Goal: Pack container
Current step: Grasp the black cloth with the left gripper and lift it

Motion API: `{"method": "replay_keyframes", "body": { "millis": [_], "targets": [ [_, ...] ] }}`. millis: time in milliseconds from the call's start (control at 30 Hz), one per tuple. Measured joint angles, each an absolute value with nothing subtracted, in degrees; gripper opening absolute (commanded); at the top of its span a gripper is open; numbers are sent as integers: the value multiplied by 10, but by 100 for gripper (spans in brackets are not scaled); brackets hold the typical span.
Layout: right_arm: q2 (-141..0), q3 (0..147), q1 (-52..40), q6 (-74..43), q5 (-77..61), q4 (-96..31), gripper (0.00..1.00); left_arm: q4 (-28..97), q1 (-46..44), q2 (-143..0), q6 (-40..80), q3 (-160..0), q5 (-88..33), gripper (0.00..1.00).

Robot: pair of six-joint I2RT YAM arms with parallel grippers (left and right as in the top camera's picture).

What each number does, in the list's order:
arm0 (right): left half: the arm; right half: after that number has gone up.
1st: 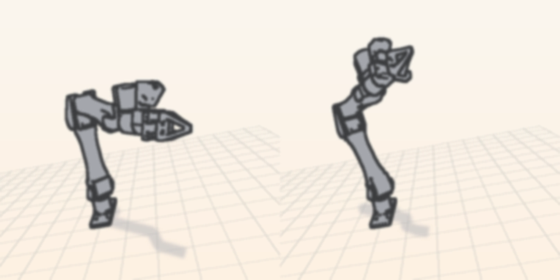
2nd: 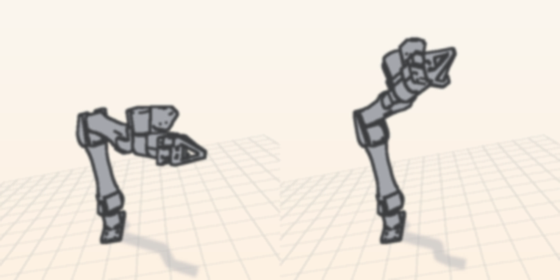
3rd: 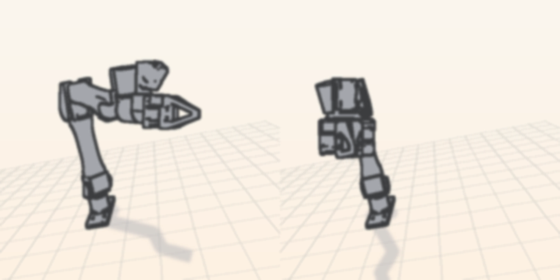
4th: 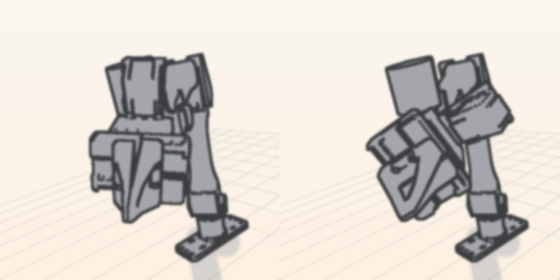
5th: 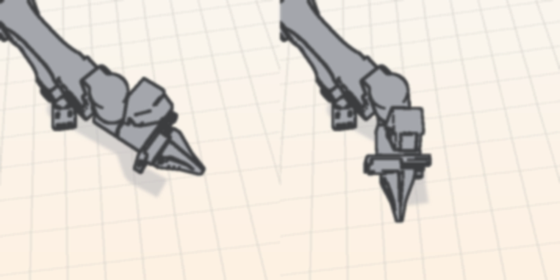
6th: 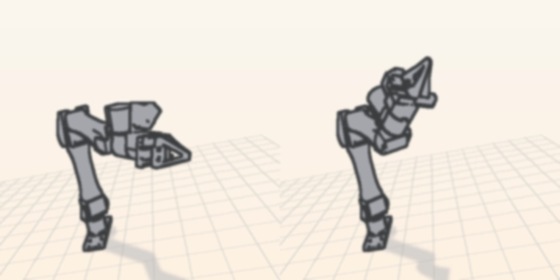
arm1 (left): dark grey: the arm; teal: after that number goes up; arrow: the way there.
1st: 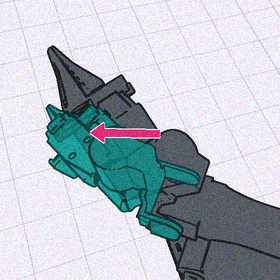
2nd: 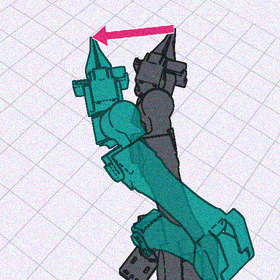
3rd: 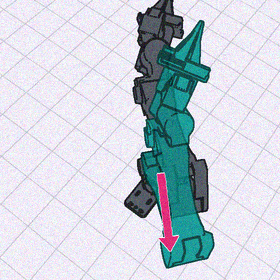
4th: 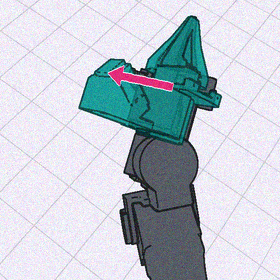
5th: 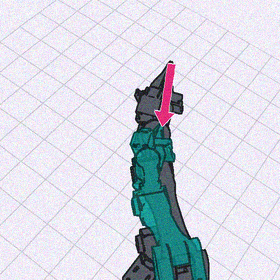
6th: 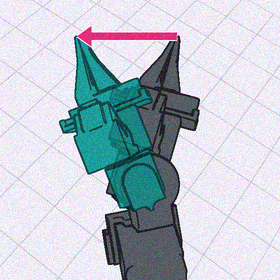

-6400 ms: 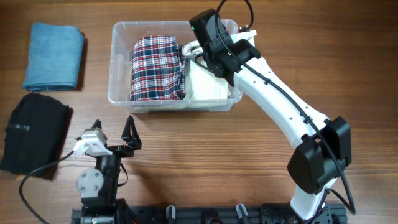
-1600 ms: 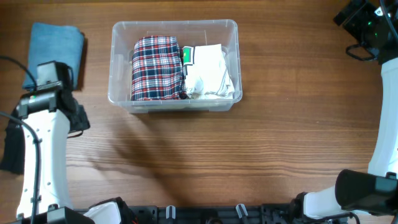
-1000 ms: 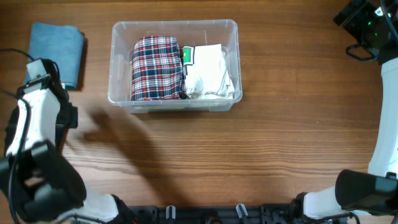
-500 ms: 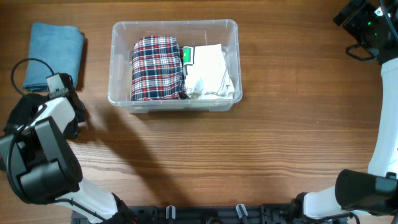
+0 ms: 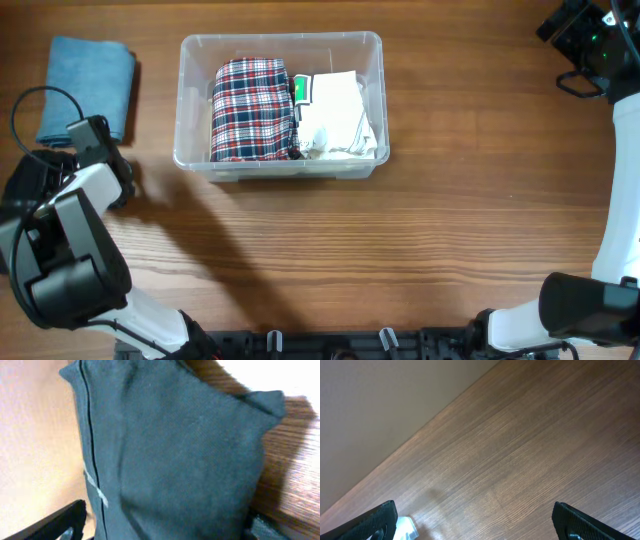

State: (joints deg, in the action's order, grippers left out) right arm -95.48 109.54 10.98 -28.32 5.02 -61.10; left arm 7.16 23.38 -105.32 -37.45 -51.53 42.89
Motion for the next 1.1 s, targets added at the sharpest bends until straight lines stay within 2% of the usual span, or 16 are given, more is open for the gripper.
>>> {"method": "replay_keyframes", "body": {
  "millis": [100, 200, 333, 400, 433, 633, 767, 967, 1100],
  "targets": [
    [-955, 1095, 110, -283, 50, -611, 100, 70, 242, -1058, -375, -512, 421, 56],
    [-955, 1095, 110, -283, 50, -611, 100, 76, 244, -1060, -374, -510, 421, 49],
    [-955, 1095, 110, -283, 50, -611, 100, 77, 244, -1060, -375, -510, 421, 25],
    [-955, 1095, 110, -283, 50, -611, 100, 77, 244, -1060, -375, -510, 421, 9],
    [-955, 1095, 110, -283, 50, -611, 100, 77, 243, -1060, -377, -510, 421, 7],
    [-955, 1095, 110, -283, 50, -611, 100, 29, 199, -1060, -374, -508, 443, 4],
    [-955, 1095, 110, -283, 50, -611, 100, 20, 153, -1021, -341, -506, 506, 4],
    [-955, 1095, 110, -283, 50, -612, 100, 152, 39, -845, -208, -506, 528, 4],
    [-955, 1095, 110, -283, 50, -613, 100, 290, 31, -748, -57, -505, 406, 4]
  ]
}}
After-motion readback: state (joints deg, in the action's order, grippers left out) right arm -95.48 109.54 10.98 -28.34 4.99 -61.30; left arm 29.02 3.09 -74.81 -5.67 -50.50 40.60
